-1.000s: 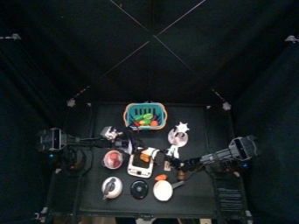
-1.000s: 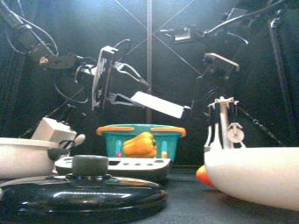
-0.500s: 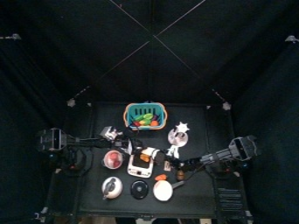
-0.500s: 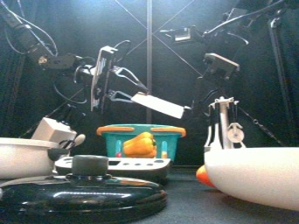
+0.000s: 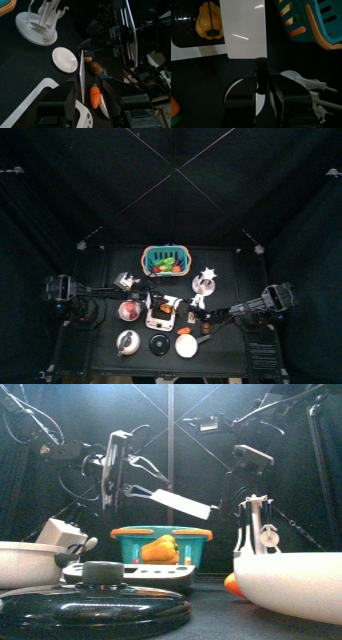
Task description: Grab cleaver with other hand
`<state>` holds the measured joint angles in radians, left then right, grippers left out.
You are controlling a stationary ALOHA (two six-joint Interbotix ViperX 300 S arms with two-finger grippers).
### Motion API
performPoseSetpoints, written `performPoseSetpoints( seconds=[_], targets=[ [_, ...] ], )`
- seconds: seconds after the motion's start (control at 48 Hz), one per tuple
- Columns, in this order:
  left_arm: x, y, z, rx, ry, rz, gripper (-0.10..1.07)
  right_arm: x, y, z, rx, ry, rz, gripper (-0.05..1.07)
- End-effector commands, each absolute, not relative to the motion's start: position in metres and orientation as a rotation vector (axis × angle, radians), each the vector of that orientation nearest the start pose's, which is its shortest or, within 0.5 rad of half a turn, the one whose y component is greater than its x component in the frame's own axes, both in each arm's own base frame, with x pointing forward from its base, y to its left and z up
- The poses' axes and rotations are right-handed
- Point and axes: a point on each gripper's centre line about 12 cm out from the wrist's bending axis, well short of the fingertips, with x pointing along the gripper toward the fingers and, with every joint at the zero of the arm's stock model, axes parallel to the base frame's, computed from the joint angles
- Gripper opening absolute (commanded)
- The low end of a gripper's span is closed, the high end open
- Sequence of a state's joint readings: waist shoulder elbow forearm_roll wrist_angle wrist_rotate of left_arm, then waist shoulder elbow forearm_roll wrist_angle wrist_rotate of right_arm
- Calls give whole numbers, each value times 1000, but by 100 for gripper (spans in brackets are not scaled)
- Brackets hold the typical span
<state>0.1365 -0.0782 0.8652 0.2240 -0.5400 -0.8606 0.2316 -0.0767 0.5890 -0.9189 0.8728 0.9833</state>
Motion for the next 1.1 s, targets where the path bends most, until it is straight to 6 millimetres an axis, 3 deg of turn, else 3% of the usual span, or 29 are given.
performPoseSetpoints(
  seconds=[0.0, 0.188, 0.479, 0.667, 0.771, 0.938, 1.083],
  targets=[
    [362, 37, 193, -696, 218, 102, 74, 349, 8, 211, -218, 927, -515, 39],
    [361, 38, 185, -699, 240, 114, 71, 352, 8, 211, -219, 923, -512, 39],
    [361, 39, 180, -698, 251, 120, 42, 352, 9, 211, -216, 923, -508, 39],
    [360, 39, 180, -697, 252, 119, 36, 355, 11, 211, -203, 909, -487, 41],
    [360, 39, 180, -691, 252, 115, 36, 360, 18, 212, -171, 876, -424, 49],
    [358, 37, 181, -681, 242, 99, 36, 362, 28, 211, -124, 822, -313, 70],
    [355, 36, 183, -678, 234, 94, 36, 357, 27, 217, -89, 787, -283, 85]
  ],
)
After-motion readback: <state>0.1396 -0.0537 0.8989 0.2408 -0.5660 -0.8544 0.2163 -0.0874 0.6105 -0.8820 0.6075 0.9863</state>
